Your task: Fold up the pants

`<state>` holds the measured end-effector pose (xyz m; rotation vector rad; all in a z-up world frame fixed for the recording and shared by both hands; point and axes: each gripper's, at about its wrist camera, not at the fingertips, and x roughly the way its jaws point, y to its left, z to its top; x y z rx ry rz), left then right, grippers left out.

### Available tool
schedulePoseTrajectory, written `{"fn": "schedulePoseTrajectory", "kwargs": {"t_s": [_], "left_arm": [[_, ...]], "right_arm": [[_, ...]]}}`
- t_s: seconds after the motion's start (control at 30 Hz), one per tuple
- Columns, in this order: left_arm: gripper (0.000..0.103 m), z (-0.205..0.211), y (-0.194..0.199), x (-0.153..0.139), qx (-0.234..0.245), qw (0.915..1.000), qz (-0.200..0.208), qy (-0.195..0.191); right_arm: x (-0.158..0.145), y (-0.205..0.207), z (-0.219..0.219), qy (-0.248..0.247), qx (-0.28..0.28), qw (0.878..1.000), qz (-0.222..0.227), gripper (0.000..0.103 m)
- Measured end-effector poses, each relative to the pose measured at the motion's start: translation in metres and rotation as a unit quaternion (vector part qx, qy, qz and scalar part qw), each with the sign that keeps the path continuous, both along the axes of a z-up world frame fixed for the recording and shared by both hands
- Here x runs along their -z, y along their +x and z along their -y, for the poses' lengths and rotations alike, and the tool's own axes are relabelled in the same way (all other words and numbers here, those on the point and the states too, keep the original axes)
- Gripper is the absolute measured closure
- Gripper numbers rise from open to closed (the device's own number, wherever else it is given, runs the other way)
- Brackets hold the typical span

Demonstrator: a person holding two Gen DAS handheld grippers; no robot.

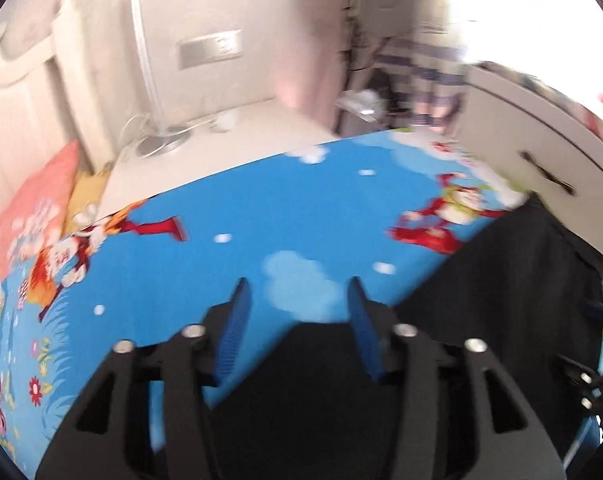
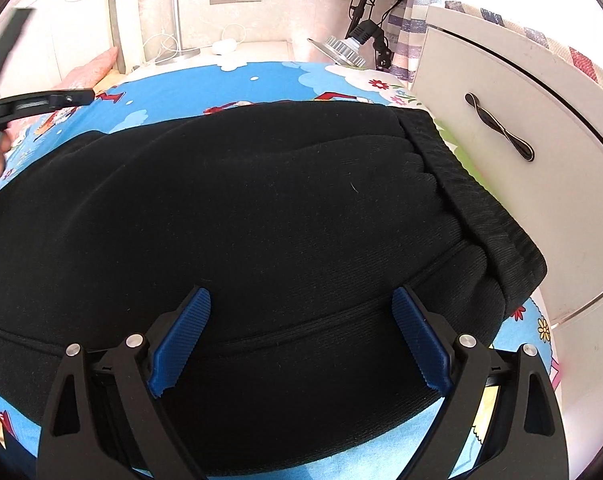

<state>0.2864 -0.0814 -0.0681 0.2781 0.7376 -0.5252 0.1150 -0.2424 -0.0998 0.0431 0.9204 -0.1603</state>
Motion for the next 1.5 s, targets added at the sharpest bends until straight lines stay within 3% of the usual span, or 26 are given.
{"fn": "schedulePoseTrajectory", "kwargs": {"t_s": [0.1, 0.17, 0.23, 0.27, 0.3, 0.4, 0.53, 0.6, 0.73, 0.83, 0.97, 1.07, 1.17, 1.23, 1.37, 1.4, 1.43, 1.5], "left_arm": [[0.053, 0.020, -0.042, 0.007, 0.020, 0.9991, 0.004, 0.036], [0.067, 0.032, -0.069, 0.021, 0.053, 0.9977, -0.016, 0.039], [0.075, 0.039, -0.088, 0.038, 0.052, 0.9948, -0.008, 0.088], [0.075, 0.037, -0.092, 0.048, 0.040, 0.9919, -0.002, 0.120], [0.074, 0.033, -0.093, 0.052, 0.028, 0.9917, -0.004, 0.125], [0.073, -0.018, -0.079, 0.052, -0.063, 0.9940, -0.040, 0.079], [0.073, -0.099, -0.083, 0.051, -0.177, 0.9805, -0.055, 0.064], [0.064, -0.133, -0.093, 0.051, -0.210, 0.9748, -0.061, 0.046], [0.055, -0.201, -0.117, 0.053, -0.292, 0.9537, -0.060, 0.036], [0.055, -0.245, -0.137, 0.053, -0.349, 0.9343, -0.067, 0.026], [0.056, -0.283, -0.162, 0.042, -0.403, 0.9121, -0.055, 0.050], [0.056, -0.304, -0.186, 0.035, -0.417, 0.9072, -0.055, 0.016], [0.056, -0.322, -0.206, 0.038, -0.428, 0.9015, -0.062, 0.027], [0.055, -0.346, -0.219, 0.045, -0.459, 0.8845, -0.081, 0.029], [0.056, -0.391, -0.247, 0.037, -0.516, 0.8535, -0.073, 0.014], [0.064, -0.401, -0.253, 0.033, -0.519, 0.8516, -0.071, 0.001], [0.064, -0.406, -0.258, 0.028, -0.516, 0.8537, -0.067, -0.016], [0.063, -0.401, -0.261, 0.019, -0.509, 0.8597, -0.047, -0.009]], "right_arm": [[0.000, 0.001, 0.001, -0.001, -0.001, 1.000, -0.001, 0.014], [0.000, 0.001, 0.001, -0.002, -0.002, 1.000, 0.000, 0.014], [0.001, 0.001, 0.001, -0.003, -0.002, 1.000, 0.000, 0.014], [0.001, 0.001, 0.000, -0.004, -0.002, 1.000, 0.000, 0.014], [0.001, 0.001, 0.000, -0.004, -0.002, 1.000, 0.000, 0.014], [0.001, 0.000, 0.000, -0.006, -0.002, 1.000, 0.001, 0.014], [0.003, 0.000, -0.001, -0.006, 0.003, 1.000, 0.006, 0.013], [0.003, 0.000, -0.002, -0.007, 0.004, 1.000, 0.006, 0.013], [0.003, 0.001, -0.002, -0.010, 0.002, 1.000, 0.004, 0.013], [0.003, 0.001, -0.003, -0.011, 0.002, 1.000, 0.001, 0.013], [0.004, 0.004, -0.003, -0.014, 0.004, 1.000, -0.004, 0.013], [0.004, 0.006, -0.003, -0.015, 0.005, 1.000, -0.008, 0.012], [0.004, 0.008, -0.004, -0.017, 0.008, 1.000, -0.009, 0.011], [0.005, 0.009, -0.004, -0.020, 0.010, 1.000, -0.009, 0.011], [0.005, 0.009, -0.004, -0.020, 0.010, 1.000, -0.011, 0.011], [0.005, 0.010, -0.004, -0.019, 0.010, 1.000, -0.014, 0.011], [0.005, 0.011, -0.004, -0.019, 0.010, 1.000, -0.017, 0.011], [0.002, 0.014, -0.003, -0.019, 0.007, 0.999, -0.029, 0.011]]}}
